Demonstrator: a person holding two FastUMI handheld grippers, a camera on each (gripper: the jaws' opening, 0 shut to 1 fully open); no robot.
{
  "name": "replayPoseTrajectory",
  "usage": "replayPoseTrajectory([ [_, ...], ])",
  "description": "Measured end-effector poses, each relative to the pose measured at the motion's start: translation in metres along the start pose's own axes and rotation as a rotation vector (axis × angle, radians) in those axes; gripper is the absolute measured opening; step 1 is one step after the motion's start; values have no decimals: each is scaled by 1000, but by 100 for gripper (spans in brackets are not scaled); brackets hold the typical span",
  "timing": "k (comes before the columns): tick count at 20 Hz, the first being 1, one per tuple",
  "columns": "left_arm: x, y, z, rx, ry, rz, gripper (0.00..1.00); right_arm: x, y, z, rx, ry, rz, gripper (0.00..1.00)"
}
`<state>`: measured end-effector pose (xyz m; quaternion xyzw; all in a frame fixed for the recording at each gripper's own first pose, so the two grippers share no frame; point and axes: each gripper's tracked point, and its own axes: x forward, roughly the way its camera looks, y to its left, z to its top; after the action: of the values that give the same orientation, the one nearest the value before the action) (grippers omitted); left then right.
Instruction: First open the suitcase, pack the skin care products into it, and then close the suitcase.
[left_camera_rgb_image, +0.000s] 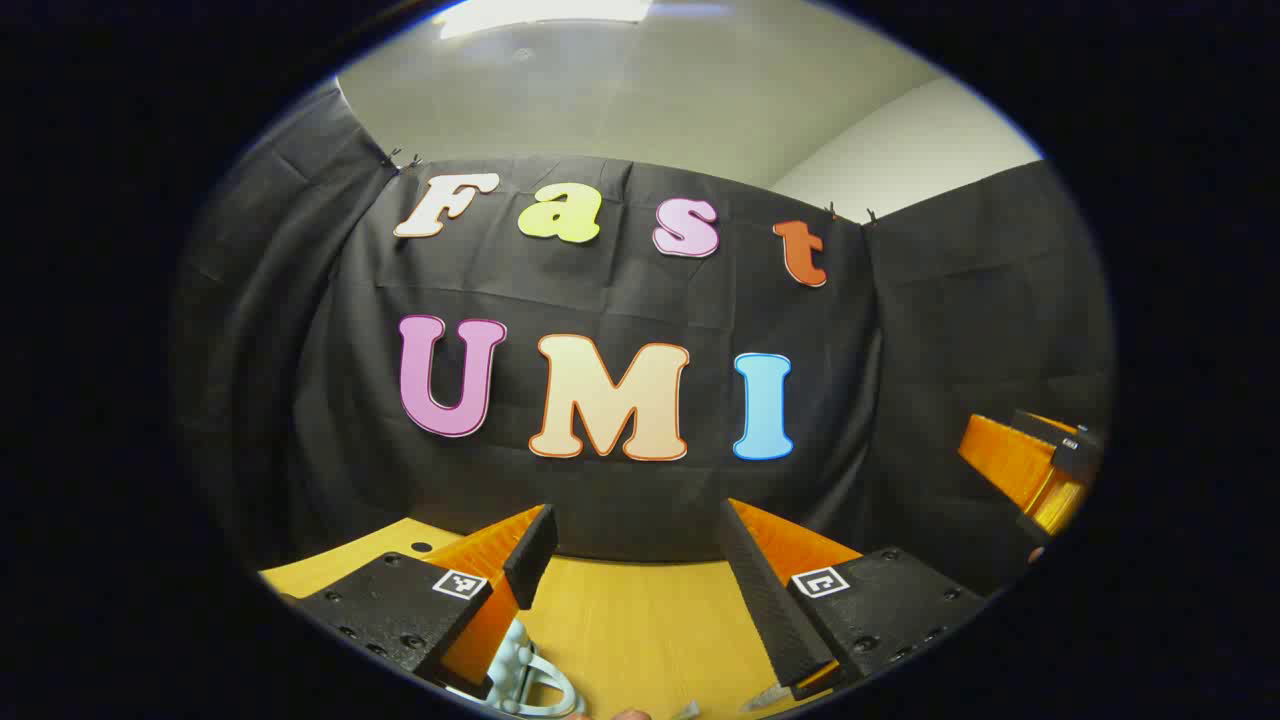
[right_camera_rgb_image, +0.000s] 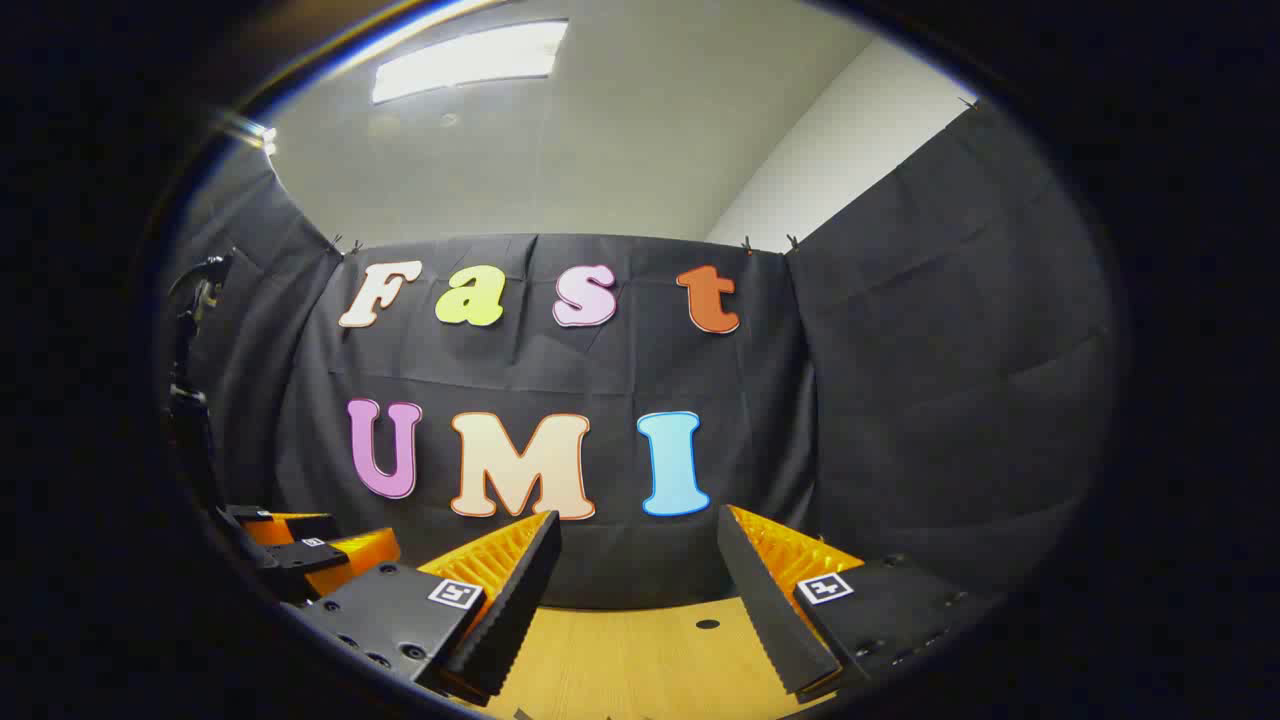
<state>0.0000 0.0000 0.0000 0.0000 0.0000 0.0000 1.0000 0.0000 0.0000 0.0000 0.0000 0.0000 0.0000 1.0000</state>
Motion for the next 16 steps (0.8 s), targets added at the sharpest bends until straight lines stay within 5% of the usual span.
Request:
replayPoseTrajectory([
  [7, -4, -4, -1, 22, -25, 58, 94, 16, -15, -24, -7, 33, 31, 98],
  [12, -15, 23, -22, 87, 6, 175, 94, 18, -7, -41, -7, 54, 129, 98],
  [16, -28, 31, -78, 74, 173, 112, 94, 19, -10, -46, -21, 65, 83, 98],
])
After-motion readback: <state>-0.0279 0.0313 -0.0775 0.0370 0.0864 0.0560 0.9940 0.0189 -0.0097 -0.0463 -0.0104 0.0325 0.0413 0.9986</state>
